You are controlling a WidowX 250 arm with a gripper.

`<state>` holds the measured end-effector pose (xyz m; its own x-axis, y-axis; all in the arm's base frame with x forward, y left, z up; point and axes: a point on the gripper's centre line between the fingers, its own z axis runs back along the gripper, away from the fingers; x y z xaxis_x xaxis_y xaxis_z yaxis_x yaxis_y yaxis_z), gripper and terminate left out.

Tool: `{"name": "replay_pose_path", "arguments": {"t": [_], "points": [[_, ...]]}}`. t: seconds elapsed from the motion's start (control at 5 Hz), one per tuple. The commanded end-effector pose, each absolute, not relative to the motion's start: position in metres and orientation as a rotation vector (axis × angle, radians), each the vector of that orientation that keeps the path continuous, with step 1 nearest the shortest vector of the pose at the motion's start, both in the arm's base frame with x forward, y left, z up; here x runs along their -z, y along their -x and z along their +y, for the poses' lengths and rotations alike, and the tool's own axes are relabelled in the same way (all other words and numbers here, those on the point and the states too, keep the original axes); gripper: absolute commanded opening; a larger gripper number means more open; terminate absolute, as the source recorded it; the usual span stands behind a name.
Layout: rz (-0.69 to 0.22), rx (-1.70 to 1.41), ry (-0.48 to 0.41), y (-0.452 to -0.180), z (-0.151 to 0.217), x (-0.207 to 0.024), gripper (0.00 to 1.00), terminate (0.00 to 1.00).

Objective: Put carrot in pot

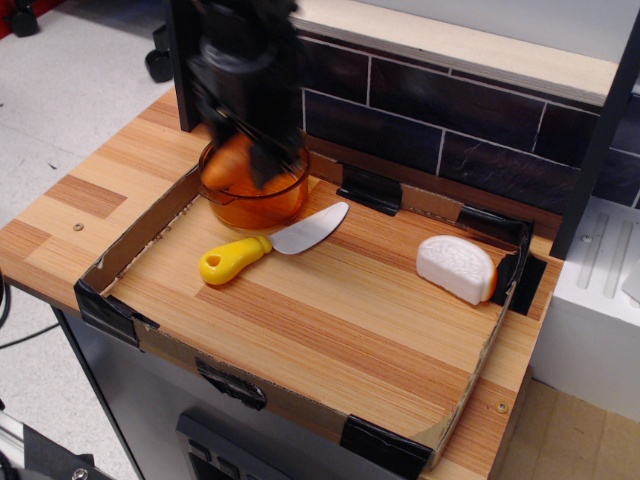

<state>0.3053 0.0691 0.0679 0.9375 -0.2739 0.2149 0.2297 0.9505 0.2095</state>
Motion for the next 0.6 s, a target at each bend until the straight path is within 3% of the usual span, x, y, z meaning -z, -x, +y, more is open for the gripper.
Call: {"name": "replay_pose_path", "arguments": {"t": [0.0,0.4], "points": [[-0.283,0.171,-0.202,-0.316,0.099,-0.089,0.00,0.00],[-0.234,0.143,-0.190,-0.330,0.093,-0.066,0.00,0.00]]}}
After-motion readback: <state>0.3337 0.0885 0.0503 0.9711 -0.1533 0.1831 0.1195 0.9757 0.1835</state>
